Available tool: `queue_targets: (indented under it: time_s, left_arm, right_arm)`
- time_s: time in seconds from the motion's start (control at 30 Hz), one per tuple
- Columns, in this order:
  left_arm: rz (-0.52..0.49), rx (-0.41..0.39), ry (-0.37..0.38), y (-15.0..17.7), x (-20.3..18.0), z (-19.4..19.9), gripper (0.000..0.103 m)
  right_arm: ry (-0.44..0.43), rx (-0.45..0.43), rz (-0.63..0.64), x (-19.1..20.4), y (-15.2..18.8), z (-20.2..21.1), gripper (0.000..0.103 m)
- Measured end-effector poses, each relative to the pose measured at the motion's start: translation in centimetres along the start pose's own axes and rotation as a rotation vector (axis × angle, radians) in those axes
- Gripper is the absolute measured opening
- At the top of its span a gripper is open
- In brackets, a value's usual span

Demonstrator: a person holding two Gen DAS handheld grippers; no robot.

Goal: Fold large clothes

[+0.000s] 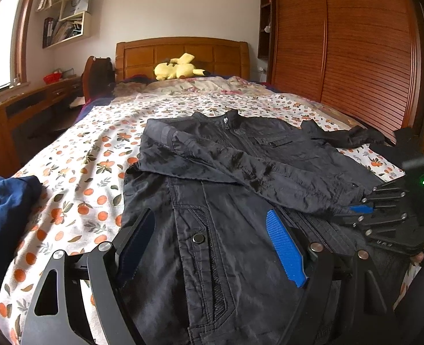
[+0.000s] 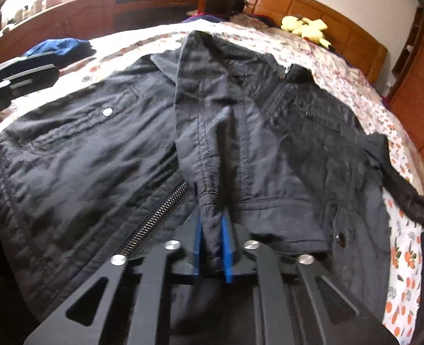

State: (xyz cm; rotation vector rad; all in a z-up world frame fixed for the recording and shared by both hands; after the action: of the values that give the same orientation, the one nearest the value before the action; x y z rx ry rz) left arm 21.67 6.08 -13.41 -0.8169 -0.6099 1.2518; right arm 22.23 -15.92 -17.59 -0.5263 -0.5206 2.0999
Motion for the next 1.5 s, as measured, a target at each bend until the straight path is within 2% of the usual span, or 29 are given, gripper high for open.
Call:
queue_targets:
  time_s: [0.27, 0.53, 0.7, 1.0, 1.07, 1.1, 1.13, 1.17, 1.33, 1.5]
  left_arm:
    - [0.023, -0.008, -0.008, 0.1, 1.4, 0.8, 0.082]
    - [0.043, -0.021, -0.01, 0.0, 2.1, 1.3, 0.082]
    - [0.035, -0.02, -0.009, -0.1, 1.8, 1.2, 0.082]
    - [0.013, -0.01, -0.004, -0.1, 0.5, 0.4, 0.082]
    - [0.006, -0.007, -0.003, -0.1, 0.2, 0.2, 0.082]
    - [0.003, -0.005, -0.003, 0.0, 0.0, 0.1, 0.082]
    - [-0.001, -0.003, -0.001, -0.1, -0.2, 0.1, 0.082]
    - [-0.005, -0.002, 0.001, -0.1, -0.5, 0.0, 0.082]
    - [-0.031, 0.006, 0.013, -0.2, -2.2, -0.6, 0.082]
    - [-0.062, 0.011, 0.032, -0.5, -4.3, -1.0, 0.082]
  right_arm:
    - [-0.078, -0.109, -0.037, 1.0, -1.9, 6.3, 0.005]
    - [-0.184, -0.157, -0.029, 2.9, -3.9, 10.1, 0.005]
    - [-0.148, -0.15, -0.095, 0.3, -4.0, 9.1, 0.005]
    - [-0.02, -0.113, -0.262, -8.5, -2.6, 4.7, 0.007]
    - [0.018, -0.113, -0.282, -10.0, -2.6, 4.1, 0.01]
    - [0.045, -0.121, -0.288, -10.6, -2.7, 4.0, 0.017]
    - [0.087, -0.137, -0.296, -11.4, -2.7, 4.2, 0.029]
    - [0.104, -0.149, -0.297, -11.9, -2.7, 4.2, 0.033]
    - [0.095, -0.17, -0.308, -13.2, -2.3, 4.4, 0.034]
    - [0.04, -0.15, -0.292, -12.5, -1.0, 3.0, 0.034]
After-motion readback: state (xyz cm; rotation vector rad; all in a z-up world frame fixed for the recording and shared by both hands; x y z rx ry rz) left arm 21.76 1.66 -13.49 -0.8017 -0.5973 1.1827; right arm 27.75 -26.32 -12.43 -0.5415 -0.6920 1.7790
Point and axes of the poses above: each gripper's, at about its wrist camera, not at the fingertips, and z roughly against the way its jaws point, x to its left, y to its underside, the point moved 1 cm from there along -z, roughly the way its jaws point, and after that the axes turned 4 degrees about x, right-handed, at the moved point
